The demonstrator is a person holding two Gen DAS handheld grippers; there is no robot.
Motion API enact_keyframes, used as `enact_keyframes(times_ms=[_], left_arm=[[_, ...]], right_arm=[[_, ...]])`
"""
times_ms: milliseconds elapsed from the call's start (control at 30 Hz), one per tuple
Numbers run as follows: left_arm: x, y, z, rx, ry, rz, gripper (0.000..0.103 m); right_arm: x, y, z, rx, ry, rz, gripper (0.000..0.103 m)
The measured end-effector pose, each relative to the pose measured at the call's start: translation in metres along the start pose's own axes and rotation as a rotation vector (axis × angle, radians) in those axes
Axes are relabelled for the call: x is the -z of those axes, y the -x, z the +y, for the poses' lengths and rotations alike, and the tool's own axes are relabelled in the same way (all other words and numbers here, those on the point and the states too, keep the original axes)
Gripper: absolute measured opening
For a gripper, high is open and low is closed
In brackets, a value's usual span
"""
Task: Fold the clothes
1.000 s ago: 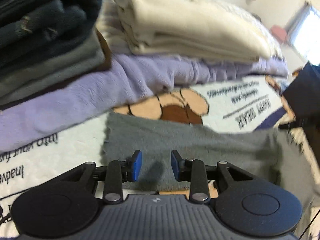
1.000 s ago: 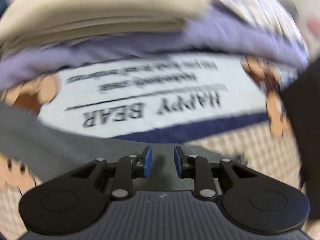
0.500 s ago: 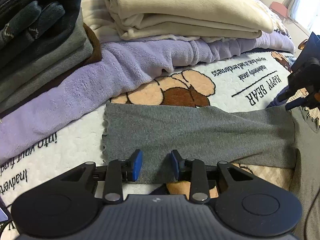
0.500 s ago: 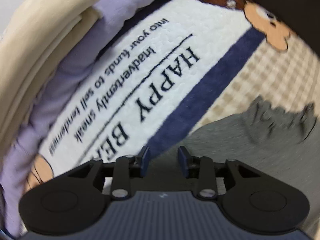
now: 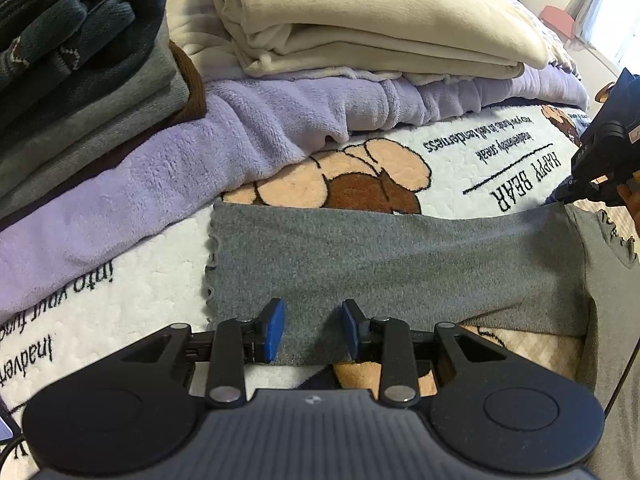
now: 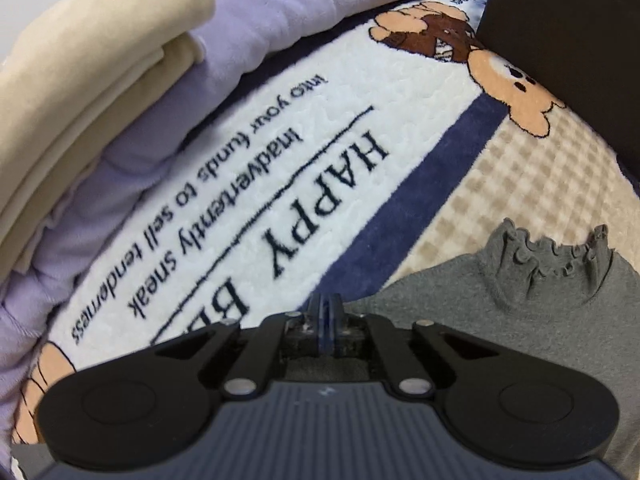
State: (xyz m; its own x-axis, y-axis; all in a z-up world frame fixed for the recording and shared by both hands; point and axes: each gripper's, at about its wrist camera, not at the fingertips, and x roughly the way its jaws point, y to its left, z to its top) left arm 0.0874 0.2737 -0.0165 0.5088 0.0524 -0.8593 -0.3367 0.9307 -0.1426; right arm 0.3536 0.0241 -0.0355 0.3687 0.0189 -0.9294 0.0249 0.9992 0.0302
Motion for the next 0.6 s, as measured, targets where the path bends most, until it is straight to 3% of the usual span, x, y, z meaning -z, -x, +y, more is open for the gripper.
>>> enact_keyframes(times_ms=[67,167,200,233,367,500,600], left_arm=[[0.0,0.0,0.001,0.003,0.005,0.0,0.032],[-0.003,0.004,0.008,0.013,0.042,-0.006,0.033],[-0.003,0.005,0.009,0.009,0.048,-0.009,0.033],[-0.003,0.006,0.011,0.0,0.057,-0.014,0.033],[-0.004,0.009,0.015,-0.019,0.081,-0.02,0.034],[-0.004,0.009,0.016,-0.024,0.086,-0.014,0.034],[-0.004,0.007,0.014,-0.03,0.084,-0.007,0.034]], right_arm=[[0.001,-0.005,0.0,-0.01,0.01,0.01,0.004],[0.003,0.003,0.0,-0.053,0.031,-0.008,0.023],[0.006,0.009,0.0,-0.075,0.055,-0.027,0.034],[0.009,0.015,0.001,-0.08,0.089,-0.047,0.036],[0.034,0.042,0.008,-0.101,0.286,-0.126,0.033],[0.082,0.071,0.014,-0.157,0.521,-0.211,0.03],[0.117,0.085,0.018,-0.194,0.626,-0.26,0.024]])
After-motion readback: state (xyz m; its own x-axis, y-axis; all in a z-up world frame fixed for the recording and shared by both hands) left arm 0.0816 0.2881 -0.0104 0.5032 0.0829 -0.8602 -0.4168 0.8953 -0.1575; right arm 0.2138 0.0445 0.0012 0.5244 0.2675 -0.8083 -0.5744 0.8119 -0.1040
